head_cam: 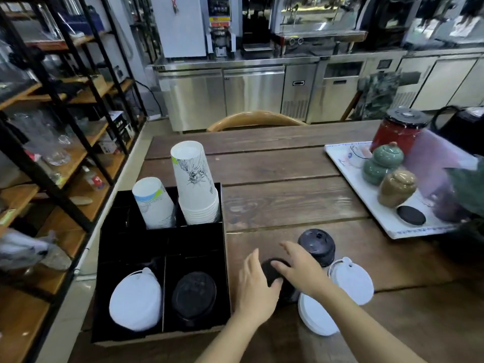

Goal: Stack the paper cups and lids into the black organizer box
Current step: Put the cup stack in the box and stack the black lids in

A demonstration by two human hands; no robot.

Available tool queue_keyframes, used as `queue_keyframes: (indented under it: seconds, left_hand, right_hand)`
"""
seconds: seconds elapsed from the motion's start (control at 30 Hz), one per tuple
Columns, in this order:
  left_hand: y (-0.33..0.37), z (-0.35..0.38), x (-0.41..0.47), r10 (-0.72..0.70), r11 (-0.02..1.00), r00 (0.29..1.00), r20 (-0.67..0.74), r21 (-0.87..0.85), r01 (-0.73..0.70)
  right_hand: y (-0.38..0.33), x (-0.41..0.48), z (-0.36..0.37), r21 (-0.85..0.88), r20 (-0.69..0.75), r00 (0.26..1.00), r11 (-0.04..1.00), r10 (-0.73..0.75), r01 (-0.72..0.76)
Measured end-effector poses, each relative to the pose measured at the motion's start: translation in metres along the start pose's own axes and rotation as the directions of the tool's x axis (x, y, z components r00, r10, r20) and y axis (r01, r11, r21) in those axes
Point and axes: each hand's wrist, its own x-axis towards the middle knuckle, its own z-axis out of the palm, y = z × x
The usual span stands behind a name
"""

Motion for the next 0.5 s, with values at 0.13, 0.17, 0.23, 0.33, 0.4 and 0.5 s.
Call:
queue_keyframes:
  seconds: [0.13,0.17,0.23,0.33,0.4,0.5]
  left_hand:
    - [-0.011,0.014,0.006,-0.281,0.924,0.947,0.157,-0.220,0.311]
    - [-0.014,0.017,0.007,-0.327,0.892,0.927,0.183,-0.265,0.366]
    - [-0.016,0.022,0.006,-0.370,0.862,0.907,0.200,-0.290,0.416]
    - [-0.017,0.032,0.006,-0.367,0.843,0.915,0.169,-0.355,0.404]
    - [-0.014,0.034,0.007,-0.396,0.790,0.910,0.124,-0.459,0.406]
    - [-0.012,0.030,0.011,-0.509,0.572,0.845,0.163,-0.670,0.474]
  right_hand:
    - [0.025,-0.010,0.020,0.058,0.074,0.988,0.989,0.135,-0.139]
    - [0.031,-0.012,0.024,0.087,0.100,0.980,0.980,0.171,-0.180]
    - [0.037,-0.014,0.034,0.062,0.148,0.964,0.971,0.219,-0.230]
    - [0.037,-0.016,0.043,0.060,0.145,0.956,0.962,0.255,-0.266]
    - [0.033,-0.017,0.045,0.176,0.094,0.961,0.946,0.259,-0.272]
    - [0.029,-0.017,0.045,0.307,0.009,0.969,0.921,0.248,-0.239]
